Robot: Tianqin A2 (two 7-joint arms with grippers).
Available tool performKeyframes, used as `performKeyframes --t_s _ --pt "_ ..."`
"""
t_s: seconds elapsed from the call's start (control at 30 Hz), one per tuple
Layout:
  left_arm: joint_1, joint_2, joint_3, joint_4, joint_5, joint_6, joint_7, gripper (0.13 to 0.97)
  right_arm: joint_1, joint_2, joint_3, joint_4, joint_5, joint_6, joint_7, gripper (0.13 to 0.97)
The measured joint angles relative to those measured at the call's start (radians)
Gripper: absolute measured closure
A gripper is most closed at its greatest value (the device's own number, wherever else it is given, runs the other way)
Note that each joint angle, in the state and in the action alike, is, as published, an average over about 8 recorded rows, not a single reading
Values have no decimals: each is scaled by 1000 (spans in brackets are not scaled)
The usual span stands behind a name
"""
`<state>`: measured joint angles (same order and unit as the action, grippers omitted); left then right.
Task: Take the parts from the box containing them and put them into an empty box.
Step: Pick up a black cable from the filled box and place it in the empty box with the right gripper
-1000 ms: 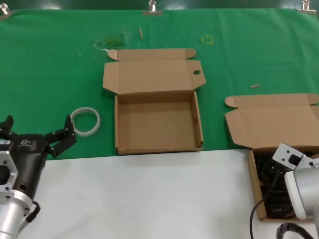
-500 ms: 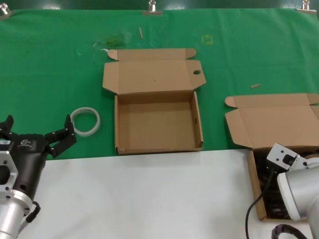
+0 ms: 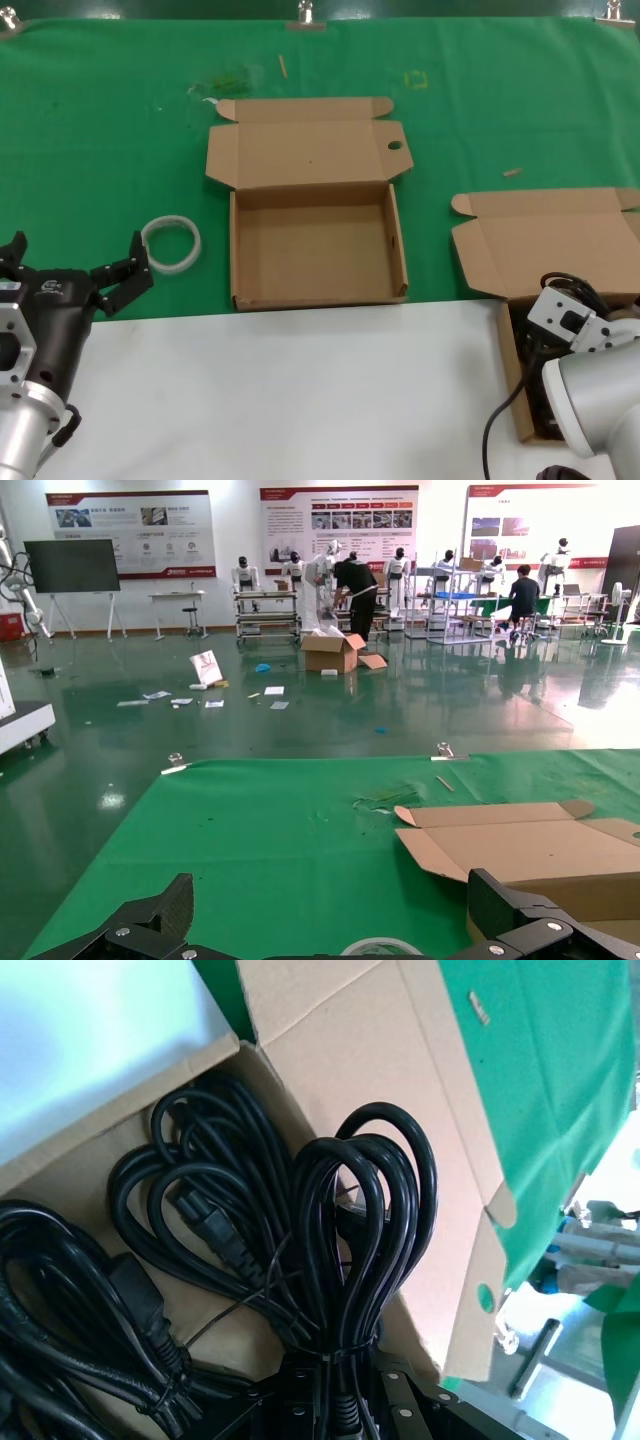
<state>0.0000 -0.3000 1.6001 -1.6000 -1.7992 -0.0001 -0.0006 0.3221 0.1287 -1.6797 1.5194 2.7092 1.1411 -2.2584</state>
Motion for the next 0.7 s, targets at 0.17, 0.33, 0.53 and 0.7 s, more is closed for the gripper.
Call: performKeyframes --t_s 0.17,0.33,0.53,0.7 --pt "0 0 0 0 0 0 0 132 -12 0 -38 56 -16 38 21 882" --pt "0 0 0 0 0 0 0 132 -8 0 -152 138 -25 101 92 888" --pt "0 0 0 0 0 0 0 132 39 1 -324 165 -3 127 227 888" --pt "0 0 0 0 0 0 0 132 115 4 -465 95 25 81 357 888"
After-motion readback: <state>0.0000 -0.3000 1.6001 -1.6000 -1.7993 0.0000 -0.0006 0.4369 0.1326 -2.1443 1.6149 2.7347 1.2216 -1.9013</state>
